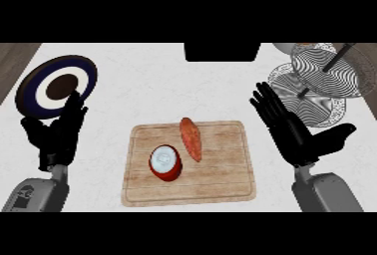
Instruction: Pick the sweet potato from the cutting board and place it in the tiered basket
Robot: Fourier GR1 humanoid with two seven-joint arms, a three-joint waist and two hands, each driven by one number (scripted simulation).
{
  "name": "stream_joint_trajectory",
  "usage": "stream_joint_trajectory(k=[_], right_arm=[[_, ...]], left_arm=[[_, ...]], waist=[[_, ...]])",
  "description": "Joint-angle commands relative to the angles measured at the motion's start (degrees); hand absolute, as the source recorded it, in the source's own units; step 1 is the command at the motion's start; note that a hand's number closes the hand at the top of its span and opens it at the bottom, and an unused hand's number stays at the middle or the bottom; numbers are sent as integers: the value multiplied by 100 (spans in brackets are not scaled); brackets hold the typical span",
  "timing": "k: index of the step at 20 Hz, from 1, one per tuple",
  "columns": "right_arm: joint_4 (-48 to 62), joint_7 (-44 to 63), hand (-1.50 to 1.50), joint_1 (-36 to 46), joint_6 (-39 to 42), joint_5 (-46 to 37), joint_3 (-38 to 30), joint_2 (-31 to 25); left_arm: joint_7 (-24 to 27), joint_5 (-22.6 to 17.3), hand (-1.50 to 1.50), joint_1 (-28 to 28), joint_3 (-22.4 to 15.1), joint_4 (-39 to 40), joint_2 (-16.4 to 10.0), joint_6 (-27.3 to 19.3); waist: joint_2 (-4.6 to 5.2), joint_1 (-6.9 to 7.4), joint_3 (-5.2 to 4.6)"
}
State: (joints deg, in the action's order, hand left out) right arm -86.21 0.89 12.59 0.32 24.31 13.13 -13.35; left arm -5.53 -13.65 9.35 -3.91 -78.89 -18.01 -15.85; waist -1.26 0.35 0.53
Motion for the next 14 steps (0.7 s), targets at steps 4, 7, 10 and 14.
stream_joint_trajectory(k=[4,7,10,14], right_arm=[[477,302,150,803,-1265,-625,-82,699],[-206,-755,150,484,-2365,-81,-1474,1170],[1167,799,-150,-208,-3478,-2043,-335,317],[488,1725,-150,-234,-4608,-3180,654,734]], left_arm=[[327,962,0,0,-252,-285,-443,-131],[123,787,0,-102,-77,-217,-621,-53],[274,1063,0,-179,-251,-296,-832,66],[213,1192,0,113,-307,-38,-707,55]], waist=[[133,35,-54],[-145,-808,157],[110,-161,-96],[95,-147,-72]])
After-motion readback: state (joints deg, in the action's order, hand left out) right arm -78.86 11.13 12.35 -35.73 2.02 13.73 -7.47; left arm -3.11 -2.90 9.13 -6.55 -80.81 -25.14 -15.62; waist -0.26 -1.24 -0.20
